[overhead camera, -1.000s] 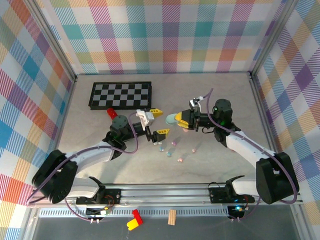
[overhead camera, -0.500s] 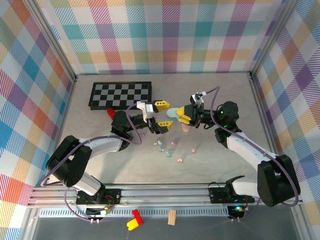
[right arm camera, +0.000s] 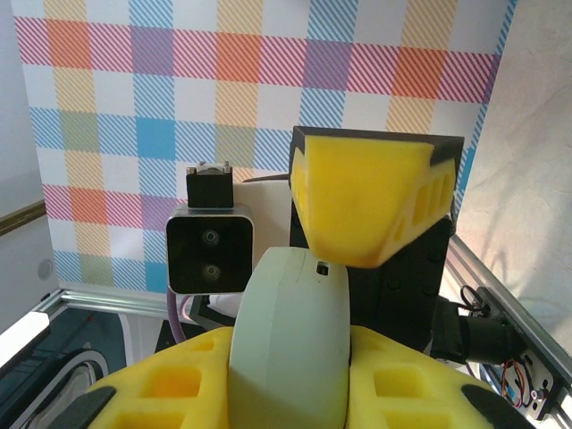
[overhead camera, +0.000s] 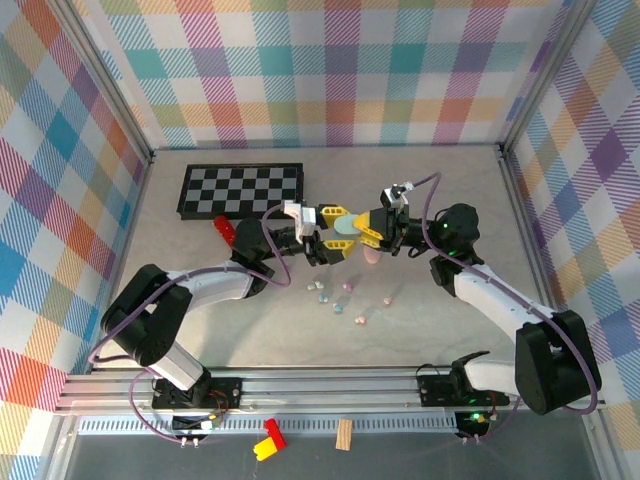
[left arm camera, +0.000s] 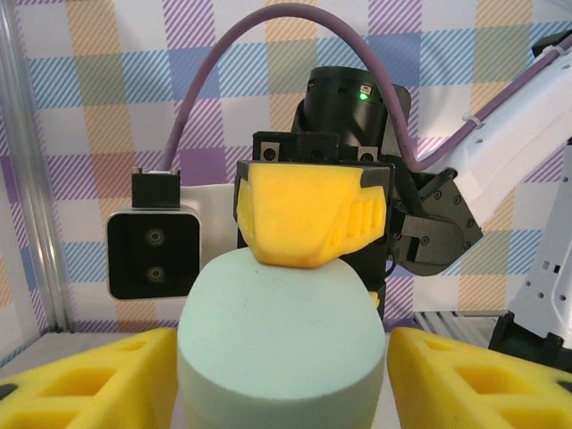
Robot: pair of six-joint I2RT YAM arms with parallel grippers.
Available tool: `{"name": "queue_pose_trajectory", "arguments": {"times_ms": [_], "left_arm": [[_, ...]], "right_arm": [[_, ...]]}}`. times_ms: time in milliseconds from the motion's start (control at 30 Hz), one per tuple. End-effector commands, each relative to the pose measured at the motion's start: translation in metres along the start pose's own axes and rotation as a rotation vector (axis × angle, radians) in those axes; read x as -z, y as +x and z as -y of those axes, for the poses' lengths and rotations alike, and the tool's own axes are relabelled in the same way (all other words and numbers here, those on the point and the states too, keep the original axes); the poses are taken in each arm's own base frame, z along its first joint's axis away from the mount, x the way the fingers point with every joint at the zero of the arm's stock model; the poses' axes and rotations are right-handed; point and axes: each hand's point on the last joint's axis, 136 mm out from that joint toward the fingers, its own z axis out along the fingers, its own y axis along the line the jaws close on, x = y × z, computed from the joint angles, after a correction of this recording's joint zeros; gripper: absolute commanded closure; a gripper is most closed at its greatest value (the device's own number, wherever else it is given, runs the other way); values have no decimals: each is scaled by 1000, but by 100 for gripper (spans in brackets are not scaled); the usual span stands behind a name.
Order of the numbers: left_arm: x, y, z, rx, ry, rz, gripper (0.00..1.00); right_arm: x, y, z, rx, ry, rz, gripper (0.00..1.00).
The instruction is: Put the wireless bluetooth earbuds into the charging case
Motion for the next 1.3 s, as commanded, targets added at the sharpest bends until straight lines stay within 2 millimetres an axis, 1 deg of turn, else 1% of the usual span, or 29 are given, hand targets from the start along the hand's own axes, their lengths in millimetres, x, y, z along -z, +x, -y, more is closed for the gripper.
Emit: {"name": "queue_pose_trajectory", "arguments": {"times_ms": [0,67,100,167,300,433,467,500,567,600,667,733,767,800,833,867,933,1033,1133,1200,1267], "left_arm": [[-7,-16,7,-53,51,47,43],[-8,-16,8,-53,55,48,46],[-8,-16,7,-52,55,48,50],[-9,-16,8,-49,63,47,53],[-9,-15,9,-49,67,44,55],[-9,-15,9,-47,69,44,65],[-9,-14,10,-47,70,43,67],[-8,-15,10,-51,70,43,69],[-7,-14,10,-55,64,41,75],[-6,-13,9,-55,58,41,77],[-5,-11,9,-51,54,36,78],[-4,-7,9,-43,48,30,77],[-3,-6,8,-41,45,27,77],[-2,-4,8,-35,43,23,77],[-1,-3,8,-28,41,19,77],[0,-1,8,-20,41,16,77],[4,2,8,2,44,5,77],[11,7,11,30,45,-11,76],[18,16,9,89,26,-40,76],[22,21,11,109,27,-57,76],[25,23,14,121,32,-66,76]], "right_arm": [[0,0,-26,77,-44,5,95],[0,1,-26,75,-43,4,96],[1,1,-26,75,-43,5,96],[0,0,-24,73,-42,6,96],[0,-1,-23,65,-42,7,96],[0,-1,-21,60,-37,8,96],[0,-2,-20,58,-34,11,95],[0,-1,-21,63,-33,11,91],[1,-2,-19,60,-25,18,83],[1,-3,-18,59,-22,24,78],[1,-3,-17,63,-14,32,65],[4,-5,-13,65,14,49,44],[6,-6,-11,77,36,58,37],[10,-8,-8,94,68,75,31],[14,-10,-1,93,123,96,26],[18,-11,3,103,172,115,24],[29,-11,11,182,316,154,21],[42,-6,8,395,489,138,16],[49,0,3,606,608,47,15],[53,0,6,716,712,-18,15],[52,2,10,838,795,-86,14]]}}
